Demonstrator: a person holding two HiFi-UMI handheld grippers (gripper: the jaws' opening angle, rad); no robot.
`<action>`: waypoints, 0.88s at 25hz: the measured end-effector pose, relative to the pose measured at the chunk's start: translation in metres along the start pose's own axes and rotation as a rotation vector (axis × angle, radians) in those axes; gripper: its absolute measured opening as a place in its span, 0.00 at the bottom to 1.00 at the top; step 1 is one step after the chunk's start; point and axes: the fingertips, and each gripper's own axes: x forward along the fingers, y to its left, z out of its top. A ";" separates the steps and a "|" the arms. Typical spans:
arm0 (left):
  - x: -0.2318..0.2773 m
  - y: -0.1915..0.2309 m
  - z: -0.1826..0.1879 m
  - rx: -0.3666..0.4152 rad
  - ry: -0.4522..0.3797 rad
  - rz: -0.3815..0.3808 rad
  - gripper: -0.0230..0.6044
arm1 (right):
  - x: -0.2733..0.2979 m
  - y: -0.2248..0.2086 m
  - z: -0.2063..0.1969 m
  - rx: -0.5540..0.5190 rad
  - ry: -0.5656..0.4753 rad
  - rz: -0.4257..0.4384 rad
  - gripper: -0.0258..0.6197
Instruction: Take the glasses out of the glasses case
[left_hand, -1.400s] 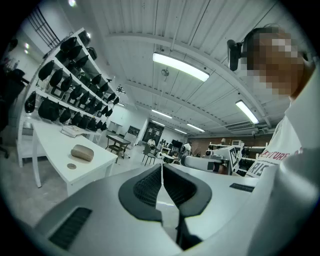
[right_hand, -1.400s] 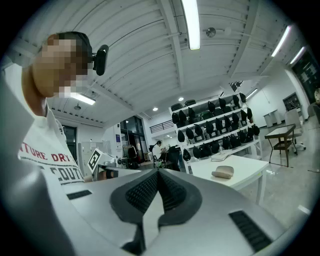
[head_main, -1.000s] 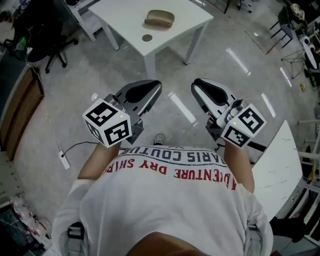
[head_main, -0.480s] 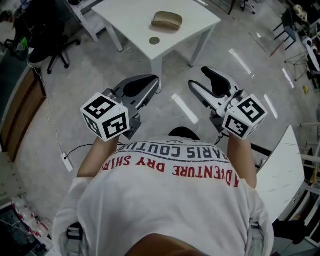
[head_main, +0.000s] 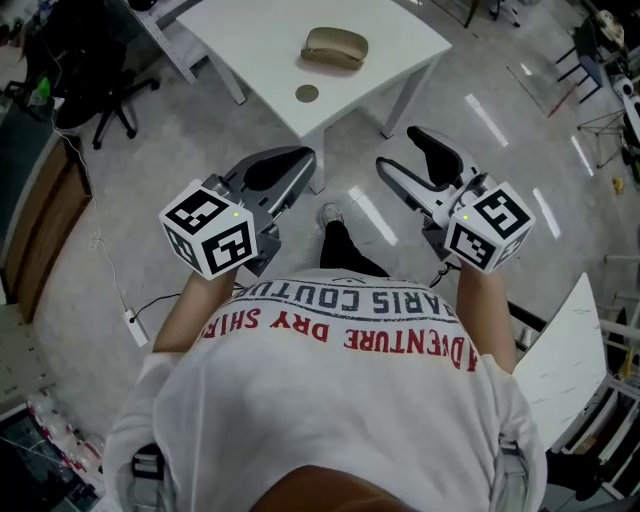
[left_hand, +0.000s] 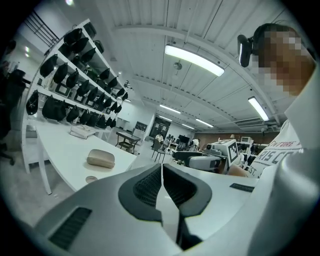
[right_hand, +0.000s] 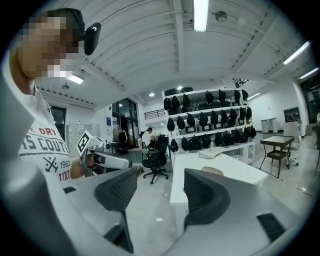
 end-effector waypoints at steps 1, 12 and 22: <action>0.006 0.008 0.003 -0.002 0.004 0.002 0.09 | 0.007 -0.009 0.001 0.002 0.003 0.004 0.47; 0.084 0.116 0.047 -0.062 0.049 0.050 0.09 | 0.098 -0.118 0.000 0.042 0.134 0.067 0.47; 0.135 0.197 0.065 -0.127 0.063 0.115 0.09 | 0.168 -0.185 -0.013 0.045 0.230 0.149 0.47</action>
